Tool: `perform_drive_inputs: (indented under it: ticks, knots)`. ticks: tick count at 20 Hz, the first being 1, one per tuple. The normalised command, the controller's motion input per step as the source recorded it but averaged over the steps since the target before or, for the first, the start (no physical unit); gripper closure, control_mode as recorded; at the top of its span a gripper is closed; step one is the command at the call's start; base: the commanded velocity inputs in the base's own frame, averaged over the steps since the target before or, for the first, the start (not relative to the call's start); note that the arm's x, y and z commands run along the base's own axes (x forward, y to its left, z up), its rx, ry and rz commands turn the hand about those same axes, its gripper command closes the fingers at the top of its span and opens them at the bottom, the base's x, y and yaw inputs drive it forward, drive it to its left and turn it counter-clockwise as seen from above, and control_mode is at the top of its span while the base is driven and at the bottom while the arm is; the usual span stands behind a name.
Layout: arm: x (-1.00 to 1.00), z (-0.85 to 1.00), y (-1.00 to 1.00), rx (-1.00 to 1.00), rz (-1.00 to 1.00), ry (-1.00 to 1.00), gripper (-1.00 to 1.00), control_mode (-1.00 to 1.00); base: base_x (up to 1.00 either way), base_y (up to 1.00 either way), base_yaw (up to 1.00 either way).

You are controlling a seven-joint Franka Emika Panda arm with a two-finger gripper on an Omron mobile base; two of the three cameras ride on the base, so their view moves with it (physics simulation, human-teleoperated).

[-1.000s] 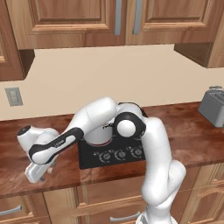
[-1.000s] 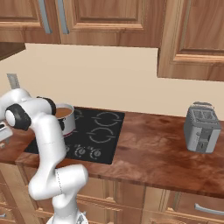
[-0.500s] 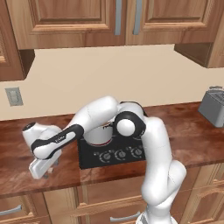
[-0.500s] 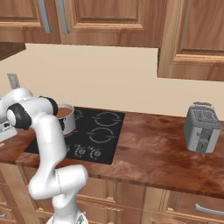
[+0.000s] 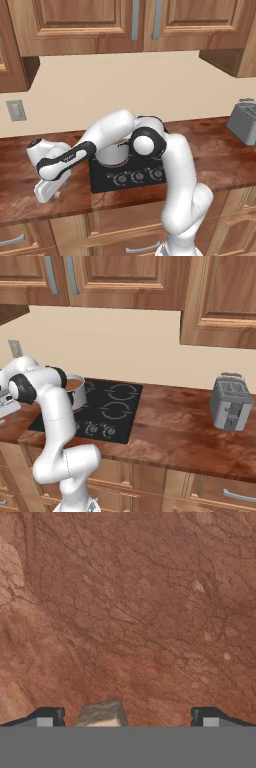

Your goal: Pick up the sugar cube(s) and place them in the saucepan with hot chocolate.

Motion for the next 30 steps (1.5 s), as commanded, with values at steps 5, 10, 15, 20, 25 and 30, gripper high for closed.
perform_drive_inputs:
  ticks: [5, 10, 15, 20, 25, 30]
  knots:
    - [0.00, -0.04, 0.00, 0.00, 0.00, 0.00, 1.00, -1.00, 0.00, 0.00, 0.00]
    - [0.00, 0.00, 0.00, 0.00, 0.00, 0.00, 1.00, -1.00, 0.00, 0.00, 0.00]
    - [-0.06, 0.00, -0.02, 0.00, 0.00, 0.00, 1.00, -1.00, 0.00, 0.00, 0.00]
    - [0.00, 0.04, -0.28, 0.00, -0.18, 0.00, 1.00, -1.00, 0.00, 0.00, 0.00]
    - [0.00, 0.43, -0.55, 0.00, -0.37, -0.17, 1.00, -1.00, 0.00, 0.00, 0.00]
    - [-0.06, 0.85, -0.45, 0.00, -0.29, -0.37, 1.00, -1.00, 0.00, 0.00, 0.00]
